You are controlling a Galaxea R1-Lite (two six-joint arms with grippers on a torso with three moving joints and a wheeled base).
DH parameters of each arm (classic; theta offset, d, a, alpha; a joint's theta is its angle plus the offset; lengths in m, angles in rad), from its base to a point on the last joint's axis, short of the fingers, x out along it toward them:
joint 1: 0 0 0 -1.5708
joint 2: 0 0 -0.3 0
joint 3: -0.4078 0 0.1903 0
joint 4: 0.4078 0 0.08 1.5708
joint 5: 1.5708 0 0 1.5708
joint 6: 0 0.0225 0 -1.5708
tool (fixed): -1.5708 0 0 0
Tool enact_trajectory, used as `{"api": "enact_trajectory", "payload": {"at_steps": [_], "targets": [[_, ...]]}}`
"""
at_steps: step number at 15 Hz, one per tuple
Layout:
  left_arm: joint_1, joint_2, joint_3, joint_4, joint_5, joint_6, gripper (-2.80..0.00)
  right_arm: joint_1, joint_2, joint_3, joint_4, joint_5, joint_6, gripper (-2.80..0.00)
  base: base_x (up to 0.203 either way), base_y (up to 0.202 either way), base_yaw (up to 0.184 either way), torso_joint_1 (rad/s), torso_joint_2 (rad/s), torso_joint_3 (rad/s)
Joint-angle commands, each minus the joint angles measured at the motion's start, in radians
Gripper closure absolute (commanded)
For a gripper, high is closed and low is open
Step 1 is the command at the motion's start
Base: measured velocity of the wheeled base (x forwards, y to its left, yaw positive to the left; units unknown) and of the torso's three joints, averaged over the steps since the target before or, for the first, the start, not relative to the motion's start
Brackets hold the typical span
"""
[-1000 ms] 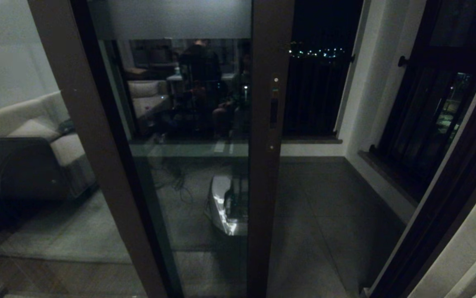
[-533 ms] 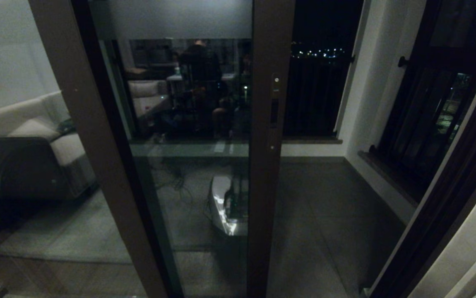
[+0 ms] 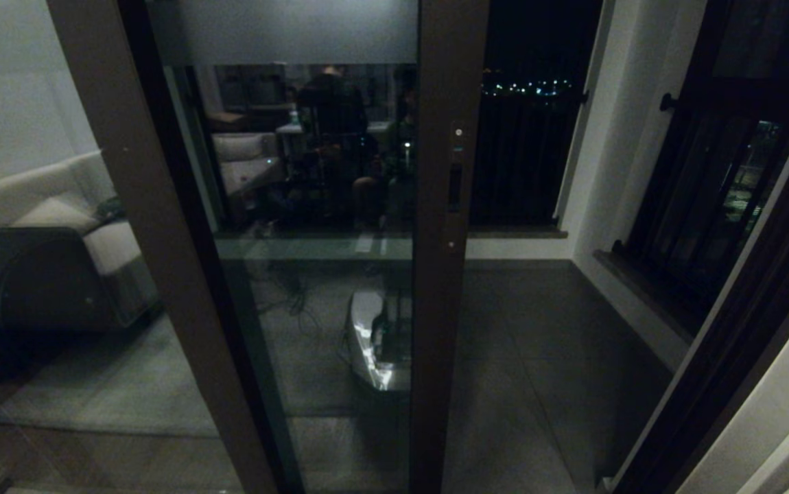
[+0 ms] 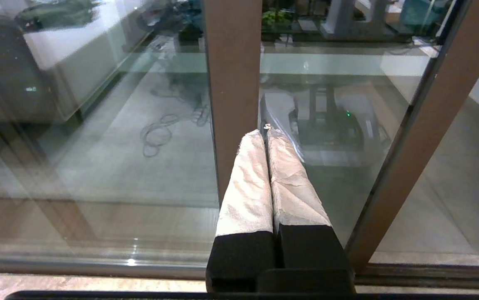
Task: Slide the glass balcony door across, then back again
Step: Open the slid door
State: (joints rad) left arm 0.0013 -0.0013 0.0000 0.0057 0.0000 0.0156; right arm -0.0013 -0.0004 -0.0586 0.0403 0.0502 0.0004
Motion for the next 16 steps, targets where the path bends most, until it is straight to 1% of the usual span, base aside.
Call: {"api": "enact_trajectory", "payload": {"at_steps": [1, 2, 5, 7, 9, 10, 11, 13, 16], "targets": [[0.0, 0.0, 0.002, 0.0, 0.0, 0.0, 0.0, 0.0, 0.002, 0.039, -0.045, -0.037, 0.084, 0.0, 0.0, 0.0, 0.0, 0.0, 0.0, 0.0], [0.0, 0.0, 0.002, 0.0, 0.0, 0.009, 0.0, 0.0, 0.002, 0.034, -0.025, -0.036, 0.074, 0.0, 0.0, 0.0, 0.0, 0.0, 0.0, 0.0], [0.0, 0.0, 0.002, 0.002, 0.0, 0.001, 0.0, 0.0, 0.002, 0.023, -0.007, 0.006, -0.017, 0.0, 0.0, 0.0, 0.0, 0.0, 0.0, 0.0], [0.0, 0.0, 0.002, 0.002, 0.0, 0.002, 0.0, 0.0, 0.022, 0.018, 0.012, 0.01, -0.017, 0.0, 0.0, 0.0, 0.0, 0.0, 0.0, 0.0], [0.0, 0.0, 0.002, 0.0, 0.0, 0.027, 0.0, 0.001, 0.013, 0.011, 0.027, 0.007, -0.015, 0.0, 0.0, 0.0, 0.0, 0.0, 0.0, 0.0], [0.0, 0.0, 0.002, 0.0, 0.0, 0.024, 0.0, 0.0, 0.0, 0.012, 0.031, -0.018, -0.018, 0.0, 0.0, 0.0, 0.0, 0.0, 0.0, 0.0], [0.0, 0.0, 0.001, 0.0, -0.002, 0.022, 0.0, 0.0, 0.002, 0.02, 0.055, -0.069, -0.033, 0.0, 0.0, 0.0, 0.0, 0.0, 0.0, 0.0], [0.0, 0.0, 0.0, 0.0, -0.003, 0.02, 0.0, 0.0, 0.001, 0.007, 0.095, -0.047, -0.021, 0.0, 0.0, 0.0, 0.0, 0.0, 0.0, 0.0], [0.0, 0.0, 0.0, 0.002, -0.003, 0.003, 0.0, 0.0, 0.0, 0.003, 0.109, -0.049, -0.017, 0.0, 0.0, 0.0, 0.0, 0.0, 0.0, 0.0]]}}
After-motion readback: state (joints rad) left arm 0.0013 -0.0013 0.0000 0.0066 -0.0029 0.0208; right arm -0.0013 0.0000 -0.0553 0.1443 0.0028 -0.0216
